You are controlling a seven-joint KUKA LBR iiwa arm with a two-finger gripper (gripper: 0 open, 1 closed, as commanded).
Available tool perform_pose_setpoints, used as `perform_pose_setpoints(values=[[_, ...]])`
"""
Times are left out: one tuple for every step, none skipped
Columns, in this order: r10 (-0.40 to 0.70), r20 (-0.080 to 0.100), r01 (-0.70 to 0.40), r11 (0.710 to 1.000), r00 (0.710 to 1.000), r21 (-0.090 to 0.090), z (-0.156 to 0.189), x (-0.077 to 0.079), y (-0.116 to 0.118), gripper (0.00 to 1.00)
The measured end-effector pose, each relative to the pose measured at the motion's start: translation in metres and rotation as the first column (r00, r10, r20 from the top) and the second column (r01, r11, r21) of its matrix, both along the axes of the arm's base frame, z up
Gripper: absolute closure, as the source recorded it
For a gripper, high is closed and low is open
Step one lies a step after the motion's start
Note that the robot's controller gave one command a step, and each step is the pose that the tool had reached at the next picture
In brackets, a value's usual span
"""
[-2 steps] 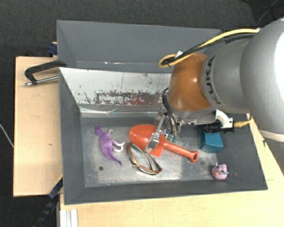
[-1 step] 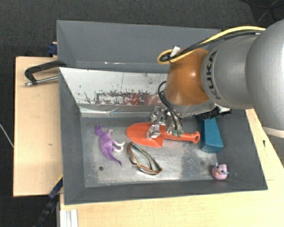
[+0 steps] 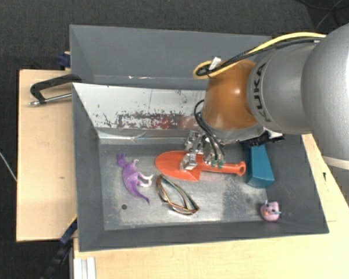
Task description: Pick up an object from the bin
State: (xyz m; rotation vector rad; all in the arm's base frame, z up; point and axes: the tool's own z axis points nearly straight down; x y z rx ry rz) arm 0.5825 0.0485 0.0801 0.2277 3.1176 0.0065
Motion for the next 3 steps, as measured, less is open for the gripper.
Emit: perform_pose_setpoints(values=[[0.000,-0.003,0.000,1.000,1.000,0.000,0.001,0.000,0.000,1.00],[0.000,-0.014,0.000,1.000,1.000,0.000,0.008,-0.002,0.001,1.00],[0.000,-0.010,0.000,1.000,1.000,0.000,0.018,-0.001,0.001,1.00]])
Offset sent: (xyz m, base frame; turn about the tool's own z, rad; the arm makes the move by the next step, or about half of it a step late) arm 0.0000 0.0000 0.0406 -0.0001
